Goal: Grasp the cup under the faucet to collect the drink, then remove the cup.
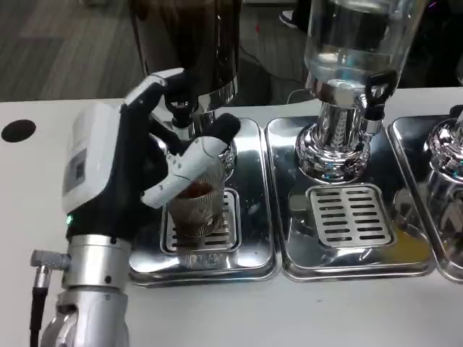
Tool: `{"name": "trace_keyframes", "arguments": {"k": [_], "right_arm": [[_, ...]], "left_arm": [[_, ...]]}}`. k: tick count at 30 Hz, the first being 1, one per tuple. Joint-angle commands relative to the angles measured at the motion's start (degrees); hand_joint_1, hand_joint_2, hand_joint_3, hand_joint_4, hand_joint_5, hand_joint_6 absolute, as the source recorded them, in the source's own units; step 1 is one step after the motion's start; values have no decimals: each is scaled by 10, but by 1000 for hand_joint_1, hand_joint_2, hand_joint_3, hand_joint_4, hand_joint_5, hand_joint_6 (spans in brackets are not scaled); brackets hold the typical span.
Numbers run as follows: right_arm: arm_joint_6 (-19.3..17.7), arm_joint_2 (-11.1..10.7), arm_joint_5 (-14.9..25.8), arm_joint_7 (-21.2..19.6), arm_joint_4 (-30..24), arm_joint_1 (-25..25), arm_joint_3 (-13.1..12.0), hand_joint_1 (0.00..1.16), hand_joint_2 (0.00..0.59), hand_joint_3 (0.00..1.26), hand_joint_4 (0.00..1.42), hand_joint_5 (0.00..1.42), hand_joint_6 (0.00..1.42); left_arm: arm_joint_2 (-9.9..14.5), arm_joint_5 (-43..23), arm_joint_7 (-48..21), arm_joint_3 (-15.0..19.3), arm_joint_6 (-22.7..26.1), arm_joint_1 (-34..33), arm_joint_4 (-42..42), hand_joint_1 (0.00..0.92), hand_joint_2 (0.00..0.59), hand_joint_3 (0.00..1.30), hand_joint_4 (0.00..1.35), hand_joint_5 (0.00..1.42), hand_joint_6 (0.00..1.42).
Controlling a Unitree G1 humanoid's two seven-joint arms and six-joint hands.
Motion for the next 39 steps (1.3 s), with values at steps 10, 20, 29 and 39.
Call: {"name": "trace_keyframes", "arguments": {"k": [10, 20, 29, 39], "right_arm": [[21, 1, 6, 11, -13, -8, 11, 504, 365, 177, 54, 68, 25], [106, -16, 73, 60, -11, -58, 43, 544, 242, 199, 76, 118, 60], [162, -35, 53, 100, -2, -153, 74, 581, 169, 180, 95, 158, 148], [277, -15, 31, 116, -32, -235, 158, 603, 150, 182, 130, 154, 153]], "left_arm": [[13, -6, 23, 29, -67, 43, -9, 0, 31, 259, 146, 291, 577], [93, 140, -28, 80, -51, 186, -125, 0, 24, 259, 179, 275, 450], [94, 140, -16, 109, -86, 290, -142, 0, 23, 263, 199, 280, 465], [79, 137, 29, 117, -136, 387, -117, 0, 27, 268, 202, 285, 477]]}}
